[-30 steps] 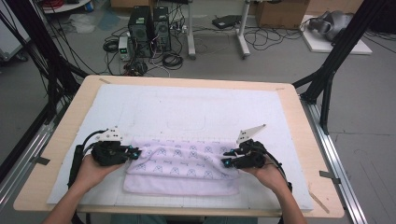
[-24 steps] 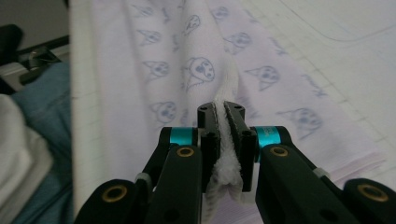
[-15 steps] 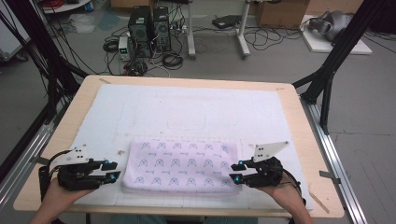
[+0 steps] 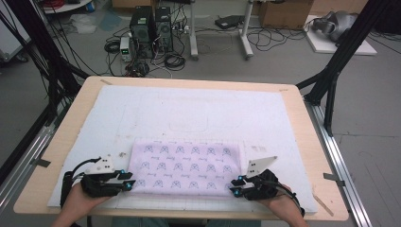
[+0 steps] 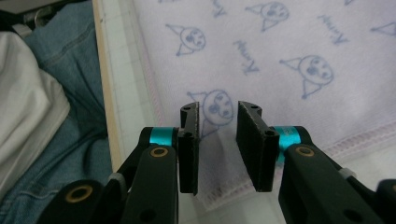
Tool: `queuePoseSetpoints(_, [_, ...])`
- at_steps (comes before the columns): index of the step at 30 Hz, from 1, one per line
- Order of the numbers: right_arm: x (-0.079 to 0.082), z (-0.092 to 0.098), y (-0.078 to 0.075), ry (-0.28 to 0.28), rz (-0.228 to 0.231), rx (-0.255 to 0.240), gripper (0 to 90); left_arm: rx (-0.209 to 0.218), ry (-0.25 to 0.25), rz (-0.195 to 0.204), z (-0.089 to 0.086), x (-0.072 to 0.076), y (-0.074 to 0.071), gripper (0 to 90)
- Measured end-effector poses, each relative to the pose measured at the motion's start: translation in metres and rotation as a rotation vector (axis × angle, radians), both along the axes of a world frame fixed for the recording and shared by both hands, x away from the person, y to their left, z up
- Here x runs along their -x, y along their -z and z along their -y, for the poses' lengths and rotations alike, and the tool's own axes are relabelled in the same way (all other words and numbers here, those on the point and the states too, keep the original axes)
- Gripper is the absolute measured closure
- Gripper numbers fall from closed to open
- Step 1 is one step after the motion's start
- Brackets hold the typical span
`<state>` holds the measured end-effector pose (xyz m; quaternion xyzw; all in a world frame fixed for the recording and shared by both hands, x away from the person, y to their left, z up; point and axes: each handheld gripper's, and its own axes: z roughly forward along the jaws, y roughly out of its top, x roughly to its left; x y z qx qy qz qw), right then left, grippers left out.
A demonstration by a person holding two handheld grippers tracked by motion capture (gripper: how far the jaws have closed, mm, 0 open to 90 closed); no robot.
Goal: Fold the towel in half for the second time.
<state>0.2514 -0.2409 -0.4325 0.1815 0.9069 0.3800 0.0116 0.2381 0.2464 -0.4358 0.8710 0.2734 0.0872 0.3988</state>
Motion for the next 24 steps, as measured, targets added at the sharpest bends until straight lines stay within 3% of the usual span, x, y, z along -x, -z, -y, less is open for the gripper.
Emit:
queuePoseSetpoints(5, [-0.003, 0.001, -0.011, 0.009, 0.007, -0.043, 68.8, 0.018, -0.009, 0.004, -0.001, -0.004, -0.008, 63.9])
queuePoseSetpoints(9, [-0.019, 0.001, -0.028, 0.057, 0.049, -0.065, 64.2, 0.059, -0.056, 0.044, -0.001, -0.020, -0.020, 58.7])
queuePoseSetpoints(14, [-0.046, 0.001, -0.040, 0.131, 0.090, -0.098, 57.4, 0.065, -0.162, 0.104, 0.000, -0.046, -0.028, 52.0])
queuePoseSetpoints(19, [-0.074, 0.002, -0.040, 0.193, 0.108, -0.108, 51.1, 0.044, -0.237, 0.134, 0.003, -0.073, -0.030, 47.6])
queuePoseSetpoints(24, [-0.100, 0.006, -0.022, 0.262, 0.077, -0.095, 45.0, 0.015, -0.294, 0.092, 0.001, -0.096, -0.018, 45.6])
